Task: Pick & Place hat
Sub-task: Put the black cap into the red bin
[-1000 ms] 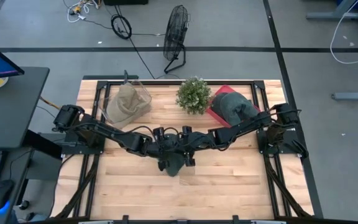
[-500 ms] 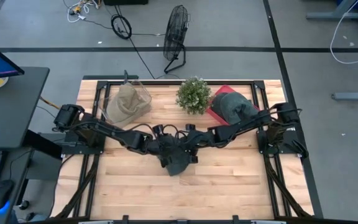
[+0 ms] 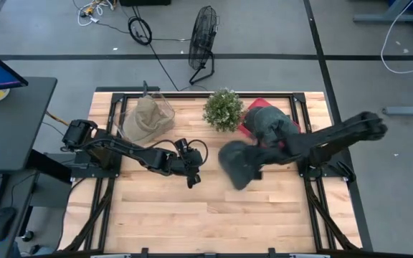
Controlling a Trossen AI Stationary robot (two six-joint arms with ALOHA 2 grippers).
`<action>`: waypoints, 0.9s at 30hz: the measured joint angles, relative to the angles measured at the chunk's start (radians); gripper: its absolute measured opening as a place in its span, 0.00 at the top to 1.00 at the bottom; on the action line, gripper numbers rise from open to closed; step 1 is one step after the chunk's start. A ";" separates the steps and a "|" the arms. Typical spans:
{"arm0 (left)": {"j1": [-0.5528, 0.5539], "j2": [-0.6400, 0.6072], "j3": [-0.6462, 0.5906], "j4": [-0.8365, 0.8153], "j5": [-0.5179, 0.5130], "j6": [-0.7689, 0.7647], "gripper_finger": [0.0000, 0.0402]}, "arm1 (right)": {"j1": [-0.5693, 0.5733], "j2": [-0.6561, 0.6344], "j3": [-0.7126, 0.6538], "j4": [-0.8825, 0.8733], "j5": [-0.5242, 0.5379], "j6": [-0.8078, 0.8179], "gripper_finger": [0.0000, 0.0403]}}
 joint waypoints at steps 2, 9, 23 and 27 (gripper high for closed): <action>0.000 0.000 0.000 -0.001 0.000 0.000 0.53 | 0.016 -0.095 0.000 -0.091 0.083 -0.005 0.98; 0.000 0.000 0.000 -0.002 0.000 -0.003 0.55 | 0.017 -0.354 0.000 -0.316 0.295 -0.179 0.98; 0.000 0.000 0.000 -0.002 0.000 0.004 0.55 | -0.215 -0.414 0.000 -0.542 0.323 -0.319 0.98; 0.000 0.000 0.000 -0.001 0.000 0.004 0.55 | -0.317 -0.397 0.000 -0.539 0.254 -0.319 0.98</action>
